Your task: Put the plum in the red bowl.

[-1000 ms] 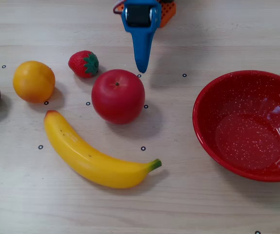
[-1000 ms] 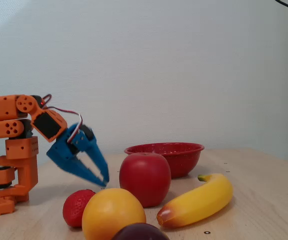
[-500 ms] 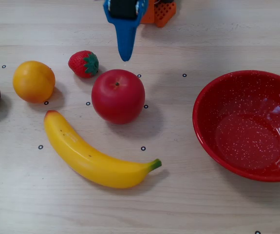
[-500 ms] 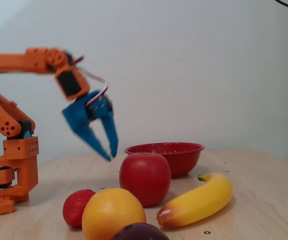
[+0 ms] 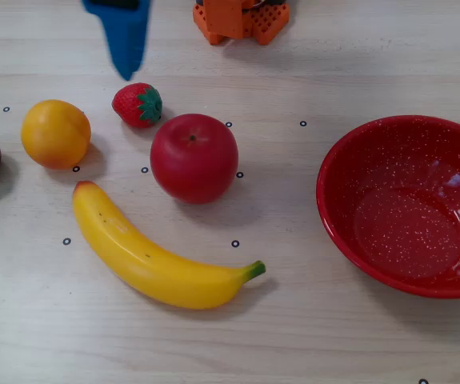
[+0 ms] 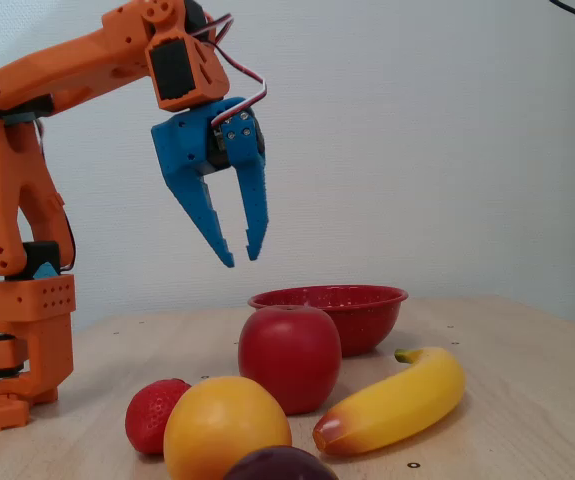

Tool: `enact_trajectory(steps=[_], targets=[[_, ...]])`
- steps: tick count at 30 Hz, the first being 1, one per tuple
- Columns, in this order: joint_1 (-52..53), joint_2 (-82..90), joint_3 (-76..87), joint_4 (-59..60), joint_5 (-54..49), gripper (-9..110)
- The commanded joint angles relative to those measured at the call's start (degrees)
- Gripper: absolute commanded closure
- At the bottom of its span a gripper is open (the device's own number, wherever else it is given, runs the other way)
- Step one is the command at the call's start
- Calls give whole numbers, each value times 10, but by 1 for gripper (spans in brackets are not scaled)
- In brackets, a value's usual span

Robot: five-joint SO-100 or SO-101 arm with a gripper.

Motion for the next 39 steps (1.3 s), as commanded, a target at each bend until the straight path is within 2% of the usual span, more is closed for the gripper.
enact_trajectory(steps=[1,3,4,7,11,15,21,28,34,39], targets=[[-26,-10,-66,13,87,101],[-41,-25,-77,22,193,101],[-56,-29,-82,23,202,101],[-102,-54,-110,-13,161,101],[-147,-109,-163,-52,168,101],[-192,-171,-229,-40,210,99],[-258,-285,-366,-18,243,81],[-301,-377,-443,-32,293,65],[-316,-416,-456,-53,339,56],[-321,-440,-459,-72,361,52]])
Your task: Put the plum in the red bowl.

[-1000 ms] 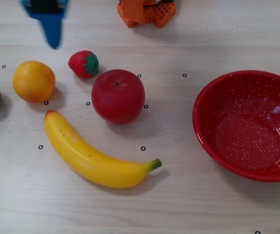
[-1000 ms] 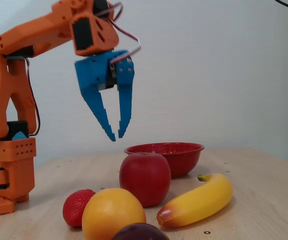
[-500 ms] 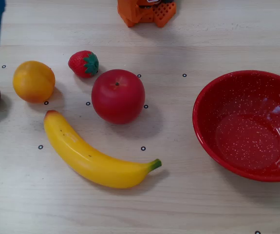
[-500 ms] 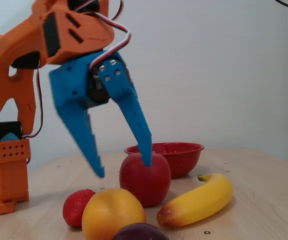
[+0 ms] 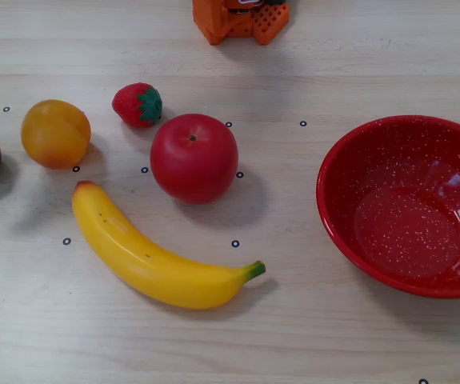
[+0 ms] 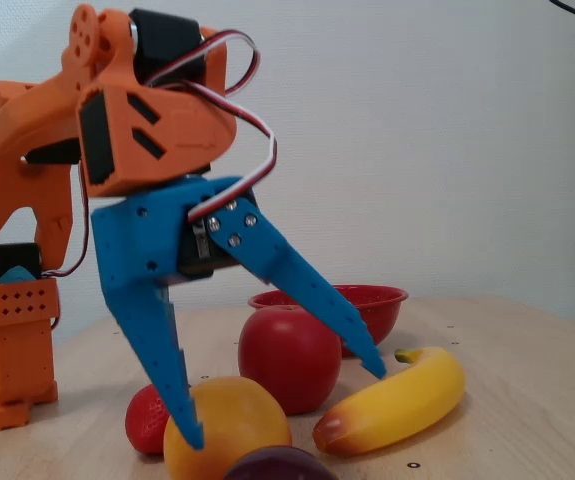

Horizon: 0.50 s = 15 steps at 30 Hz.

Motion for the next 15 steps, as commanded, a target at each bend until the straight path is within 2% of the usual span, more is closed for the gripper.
enact_trajectory(steps=[1,15], targets=[[-33,22,-52,-24,21,52],[-67,-23,-68,-51,78,52]])
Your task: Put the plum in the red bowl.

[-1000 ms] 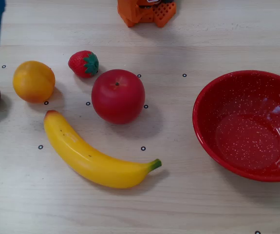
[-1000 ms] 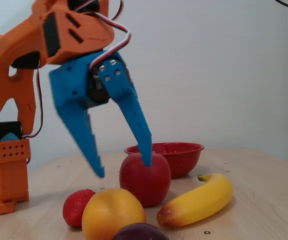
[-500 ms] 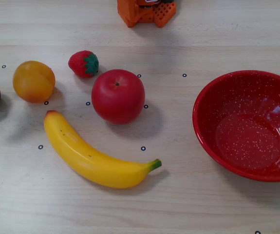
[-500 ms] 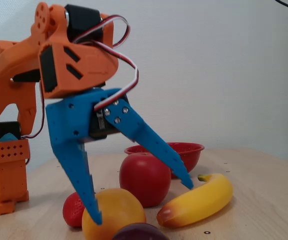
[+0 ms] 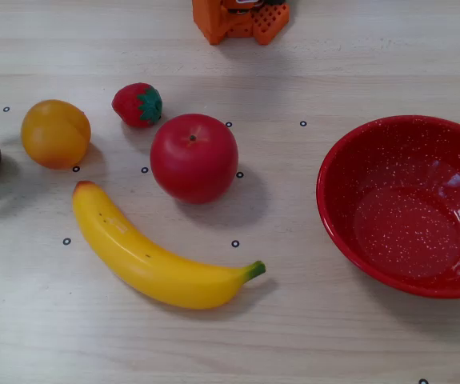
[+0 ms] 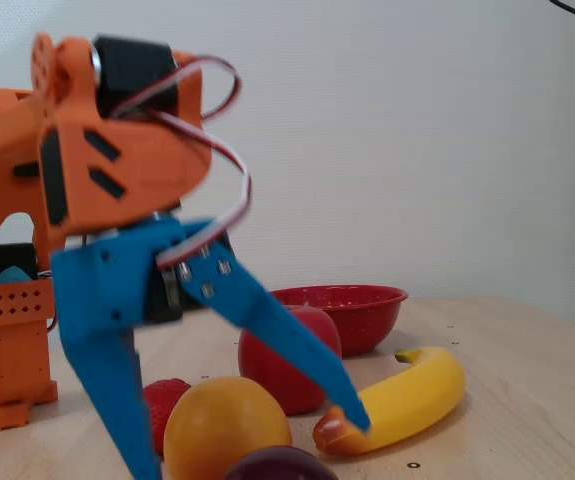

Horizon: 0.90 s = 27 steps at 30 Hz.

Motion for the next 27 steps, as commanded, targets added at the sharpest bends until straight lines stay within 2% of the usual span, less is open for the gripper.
enact_trajectory(steps=[1,27], targets=[[-33,29,-54,-18,23,52],[-14,0,-59,-21,46,53]])
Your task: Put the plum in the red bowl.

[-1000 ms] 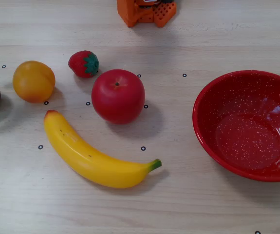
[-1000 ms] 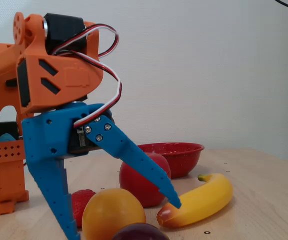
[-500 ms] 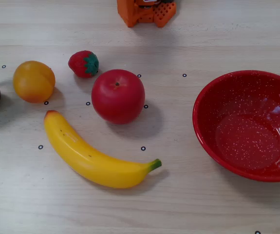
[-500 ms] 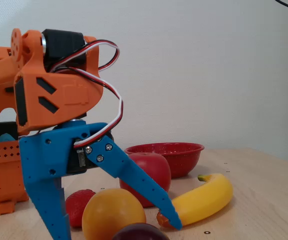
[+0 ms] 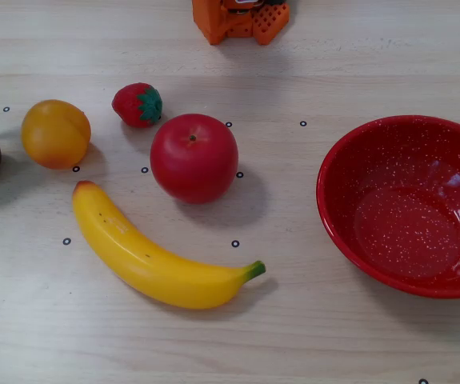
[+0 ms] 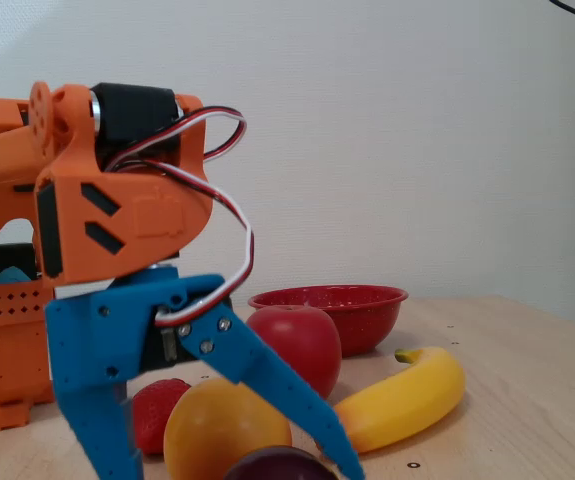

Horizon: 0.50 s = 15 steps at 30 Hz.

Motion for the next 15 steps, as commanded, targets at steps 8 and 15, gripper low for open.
enact_trajectory(steps=[8,15], targets=[[3,29,-47,-30,19,56],[5,27,-47,-29,28,63]])
